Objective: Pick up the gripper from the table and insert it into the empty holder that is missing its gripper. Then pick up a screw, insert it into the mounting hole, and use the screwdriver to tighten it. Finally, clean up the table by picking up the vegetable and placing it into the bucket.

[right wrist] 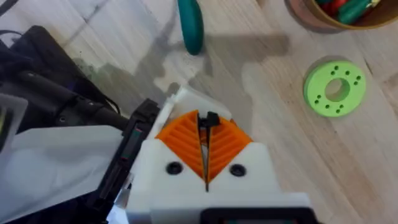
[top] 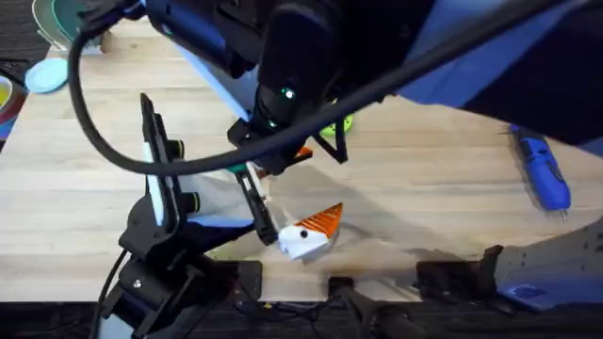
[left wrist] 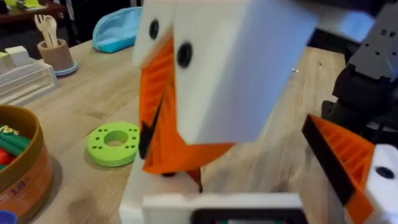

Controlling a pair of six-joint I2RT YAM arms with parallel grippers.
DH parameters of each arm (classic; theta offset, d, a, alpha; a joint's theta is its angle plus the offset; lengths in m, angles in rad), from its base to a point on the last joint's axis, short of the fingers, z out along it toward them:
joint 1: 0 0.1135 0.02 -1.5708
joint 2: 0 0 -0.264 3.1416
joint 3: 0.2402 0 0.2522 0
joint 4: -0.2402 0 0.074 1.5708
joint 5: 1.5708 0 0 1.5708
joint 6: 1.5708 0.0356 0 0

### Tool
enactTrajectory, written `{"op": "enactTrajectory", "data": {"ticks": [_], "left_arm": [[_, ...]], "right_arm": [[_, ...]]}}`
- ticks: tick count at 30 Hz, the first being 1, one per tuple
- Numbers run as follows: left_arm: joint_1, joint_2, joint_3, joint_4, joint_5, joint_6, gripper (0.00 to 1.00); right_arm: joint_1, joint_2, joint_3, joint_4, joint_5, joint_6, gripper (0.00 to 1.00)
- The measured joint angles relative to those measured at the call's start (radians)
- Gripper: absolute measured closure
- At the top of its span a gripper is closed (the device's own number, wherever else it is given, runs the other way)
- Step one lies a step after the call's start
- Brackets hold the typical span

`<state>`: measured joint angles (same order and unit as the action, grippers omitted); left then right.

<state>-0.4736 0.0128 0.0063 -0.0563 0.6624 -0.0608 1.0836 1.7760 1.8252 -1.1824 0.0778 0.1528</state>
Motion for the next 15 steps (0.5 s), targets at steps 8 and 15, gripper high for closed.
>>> {"op": "enactTrajectory", "data": {"ticks": [8, 15], "left_arm": [[0.0, -0.001, 0.0, 0.0, 0.0, 0.003, 0.007], [0.0, -0.001, 0.0, 0.001, 0.0, 0.009, 0.007]], "right_arm": [[0.0, 0.0, 0.0, -0.009, -0.006, 0.001, 0.628], [-0.03, -0.027, 0.001, -0.022, 0.019, -0.002, 0.011]]}}
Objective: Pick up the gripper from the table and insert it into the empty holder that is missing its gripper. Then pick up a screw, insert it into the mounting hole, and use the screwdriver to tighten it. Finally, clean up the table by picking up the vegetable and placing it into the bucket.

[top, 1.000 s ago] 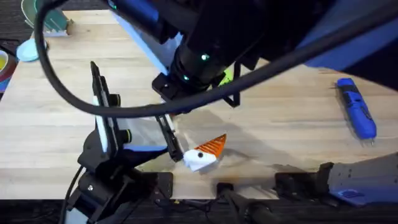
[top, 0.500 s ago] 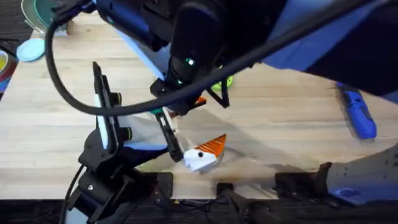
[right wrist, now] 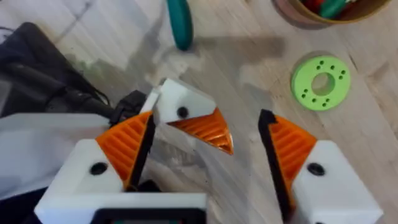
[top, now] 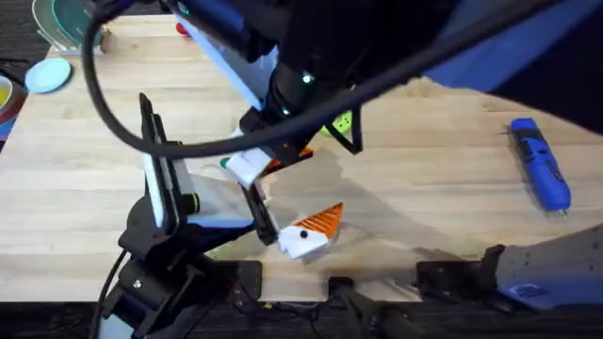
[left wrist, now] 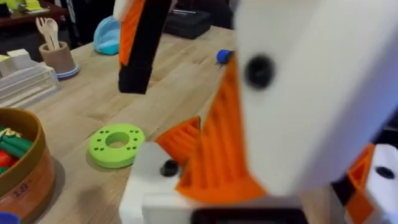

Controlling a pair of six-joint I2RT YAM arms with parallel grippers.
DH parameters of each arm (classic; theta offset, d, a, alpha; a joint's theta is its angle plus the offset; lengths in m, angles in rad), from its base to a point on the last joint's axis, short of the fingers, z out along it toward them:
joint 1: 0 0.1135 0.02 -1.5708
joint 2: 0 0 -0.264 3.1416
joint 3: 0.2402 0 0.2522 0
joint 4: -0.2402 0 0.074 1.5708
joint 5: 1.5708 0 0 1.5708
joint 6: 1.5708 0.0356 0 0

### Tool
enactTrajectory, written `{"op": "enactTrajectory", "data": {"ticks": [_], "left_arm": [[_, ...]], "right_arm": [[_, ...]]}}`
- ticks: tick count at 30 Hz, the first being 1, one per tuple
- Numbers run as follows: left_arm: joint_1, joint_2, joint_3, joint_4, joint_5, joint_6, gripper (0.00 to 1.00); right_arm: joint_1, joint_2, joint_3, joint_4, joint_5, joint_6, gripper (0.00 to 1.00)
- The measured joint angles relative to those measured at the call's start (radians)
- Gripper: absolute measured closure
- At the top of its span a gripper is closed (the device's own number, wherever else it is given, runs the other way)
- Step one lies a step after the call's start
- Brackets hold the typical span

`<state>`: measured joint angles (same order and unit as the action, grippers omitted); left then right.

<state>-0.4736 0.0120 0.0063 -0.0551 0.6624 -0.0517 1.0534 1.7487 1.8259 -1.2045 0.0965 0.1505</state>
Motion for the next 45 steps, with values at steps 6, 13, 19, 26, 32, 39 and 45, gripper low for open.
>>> {"op": "enactTrajectory", "data": {"ticks": [6, 13, 19, 26, 32, 39, 45], "left_arm": [[0.0, 0.0, 0.0, 0.0, 0.0, 0.008, 0.007], [0.0, 0.0, 0.0, 0.0, 0.0, 0.011, 0.008], [0.0, 0.0, 0.0, 0.0, 0.0, 0.011, 0.008], [0.0, 0.0, 0.0, 0.001, -0.001, 0.011, 0.008], [0.0, 0.0, 0.0, 0.001, -0.008, 0.014, 0.008], [0.0, 0.0, 0.0, 0.001, -0.009, 0.014, 0.008], [0.0, 0.0, 0.0, 0.002, -0.011, 0.014, 0.368]], "right_arm": [[-0.046, -0.051, 0.0, -0.048, -0.034, -0.001, 0.01], [-0.194, -0.165, -0.001, -0.126, -0.034, -0.045, 0.007], [-0.276, -0.349, -0.102, -0.118, -0.051, -0.092, 0.007], [-0.395, -0.637, -0.373, -0.06, -0.247, -0.188, 0.007], [-0.481, -0.805, -0.499, -0.127, -0.412, -0.27, 0.007], [-0.508, -0.924, -0.558, -0.161, -0.511, -0.359, 0.007], [-0.508, -0.923, -0.574, -0.157, -0.531, -0.38, 0.007]]}}
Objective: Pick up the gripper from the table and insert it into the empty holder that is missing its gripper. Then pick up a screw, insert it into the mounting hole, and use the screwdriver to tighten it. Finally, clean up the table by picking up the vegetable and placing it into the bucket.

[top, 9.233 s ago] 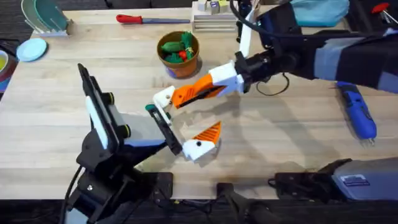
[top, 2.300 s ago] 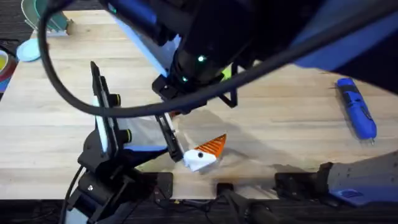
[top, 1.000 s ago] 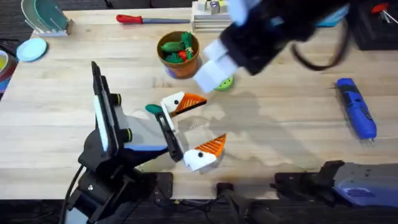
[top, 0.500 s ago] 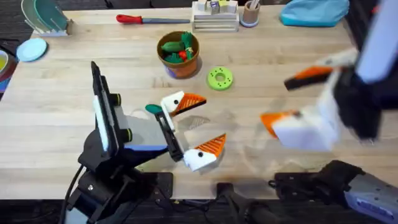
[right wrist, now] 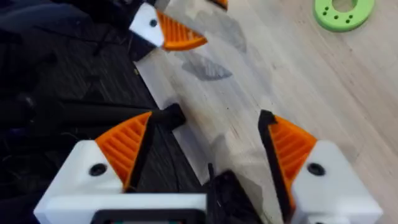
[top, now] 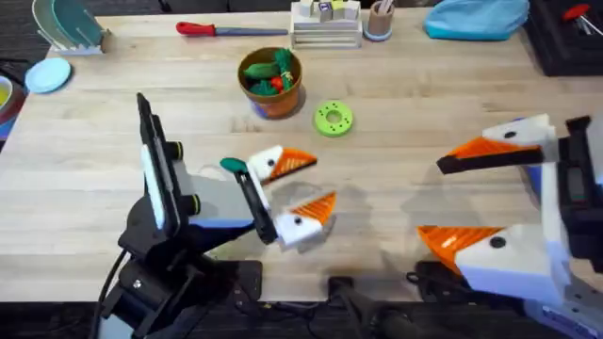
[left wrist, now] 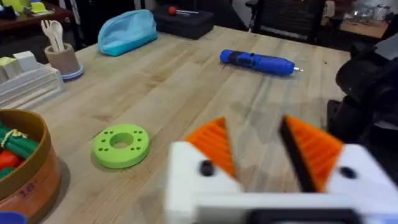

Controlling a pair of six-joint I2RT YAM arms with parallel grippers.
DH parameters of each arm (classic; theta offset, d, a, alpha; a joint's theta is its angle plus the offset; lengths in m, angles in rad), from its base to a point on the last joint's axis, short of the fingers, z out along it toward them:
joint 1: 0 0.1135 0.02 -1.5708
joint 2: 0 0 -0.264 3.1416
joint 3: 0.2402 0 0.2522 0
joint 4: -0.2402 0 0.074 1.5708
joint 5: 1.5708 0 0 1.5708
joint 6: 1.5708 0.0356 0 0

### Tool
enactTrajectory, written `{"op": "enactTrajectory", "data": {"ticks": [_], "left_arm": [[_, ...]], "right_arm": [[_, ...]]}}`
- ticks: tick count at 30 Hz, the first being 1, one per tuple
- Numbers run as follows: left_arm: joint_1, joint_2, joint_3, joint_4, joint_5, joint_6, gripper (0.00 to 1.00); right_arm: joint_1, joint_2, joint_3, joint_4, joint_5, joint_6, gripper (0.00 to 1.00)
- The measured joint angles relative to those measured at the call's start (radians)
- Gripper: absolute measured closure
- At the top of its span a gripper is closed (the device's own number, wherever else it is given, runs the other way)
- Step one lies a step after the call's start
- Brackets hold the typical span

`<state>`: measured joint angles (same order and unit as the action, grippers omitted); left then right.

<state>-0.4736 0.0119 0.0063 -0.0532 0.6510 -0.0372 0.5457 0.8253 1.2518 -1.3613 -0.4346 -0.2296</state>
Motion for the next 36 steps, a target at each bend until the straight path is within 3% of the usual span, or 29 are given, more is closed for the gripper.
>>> {"op": "enactTrajectory", "data": {"ticks": [4, 5, 11, 16, 20, 28, 36], "left_arm": [[0.0, 0.0, 0.0, 0.0, -0.013, 0.004, 0.955], [0.0, 0.0, 0.0, 0.0, -0.018, 0.003, 0.983], [0.0, 0.0, 0.0, 0.0, -0.027, 0.004, 0.987], [0.0, 0.0, 0.0, 0.001, -0.043, 0.004, 0.988], [0.0, 0.0, 0.0, 0.001, -0.046, 0.004, 0.988], [0.0, 0.0, 0.0, 0.001, -0.049, 0.004, 0.988], [0.0, 0.0, 0.0, 0.001, -0.05, 0.004, 0.988]], "right_arm": [[0.0, 0.01, -0.001, 0.015, -0.001, -0.004, 0.009], [0.0, 0.013, -0.001, 0.02, -0.002, -0.004, 0.009], [0.0, 0.03, -0.001, 0.03, 0.01, 0.001, 0.007], [-0.062, 0.092, -0.001, 0.05, 0.147, 0.118, 0.007], [-0.194, 0.177, -0.001, 0.083, 0.254, 0.204, 0.007], [-0.559, 0.359, -0.002, 0.175, 0.406, 0.233, 0.007], [-0.773, 0.436, -0.004, 0.399, 0.587, 0.055, 0.007]]}}
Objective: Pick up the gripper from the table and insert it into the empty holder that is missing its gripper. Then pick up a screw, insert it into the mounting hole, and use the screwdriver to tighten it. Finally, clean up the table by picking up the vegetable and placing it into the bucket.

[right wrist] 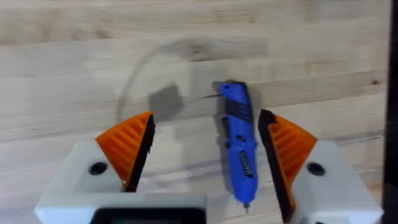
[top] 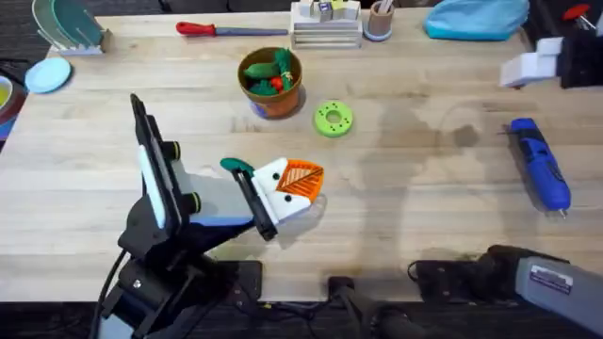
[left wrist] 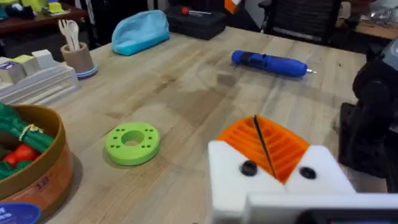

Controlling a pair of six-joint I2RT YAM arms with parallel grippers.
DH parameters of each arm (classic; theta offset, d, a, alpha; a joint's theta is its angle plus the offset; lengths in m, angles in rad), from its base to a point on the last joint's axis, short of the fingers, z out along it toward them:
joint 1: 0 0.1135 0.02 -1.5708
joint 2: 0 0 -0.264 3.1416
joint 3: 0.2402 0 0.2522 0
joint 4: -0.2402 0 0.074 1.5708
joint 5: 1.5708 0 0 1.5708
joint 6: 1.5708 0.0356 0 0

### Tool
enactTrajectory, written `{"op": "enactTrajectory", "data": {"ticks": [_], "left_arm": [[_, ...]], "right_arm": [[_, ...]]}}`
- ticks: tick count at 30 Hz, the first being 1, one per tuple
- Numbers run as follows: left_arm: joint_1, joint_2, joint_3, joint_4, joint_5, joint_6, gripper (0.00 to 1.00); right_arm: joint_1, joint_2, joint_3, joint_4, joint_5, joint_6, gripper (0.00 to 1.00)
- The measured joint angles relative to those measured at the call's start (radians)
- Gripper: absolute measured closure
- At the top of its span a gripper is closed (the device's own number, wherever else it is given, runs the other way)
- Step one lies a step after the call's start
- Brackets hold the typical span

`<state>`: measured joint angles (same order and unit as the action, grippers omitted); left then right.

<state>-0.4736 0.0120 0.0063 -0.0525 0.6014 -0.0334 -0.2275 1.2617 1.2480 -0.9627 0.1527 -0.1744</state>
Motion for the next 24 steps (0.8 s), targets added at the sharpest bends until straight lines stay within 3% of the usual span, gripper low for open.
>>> {"op": "enactTrajectory", "data": {"ticks": [4, 15, 24], "left_arm": [[0.0, 0.0, 0.0, 0.0, 0.0, 0.0, 0.988], [0.0, 0.0, 0.0, 0.0, 0.0, 0.0, 0.988], [0.0, 0.0, 0.0, 0.0, 0.0, 0.0, 0.988]], "right_arm": [[-0.067, 0.042, 0.0, 0.024, 0.013, -0.097, 0.007], [-0.268, 0.243, 0.0, -0.034, -0.087, -0.351, 0.007], [-0.376, 0.364, 0.0, -0.031, -0.106, -0.476, 0.007]]}}
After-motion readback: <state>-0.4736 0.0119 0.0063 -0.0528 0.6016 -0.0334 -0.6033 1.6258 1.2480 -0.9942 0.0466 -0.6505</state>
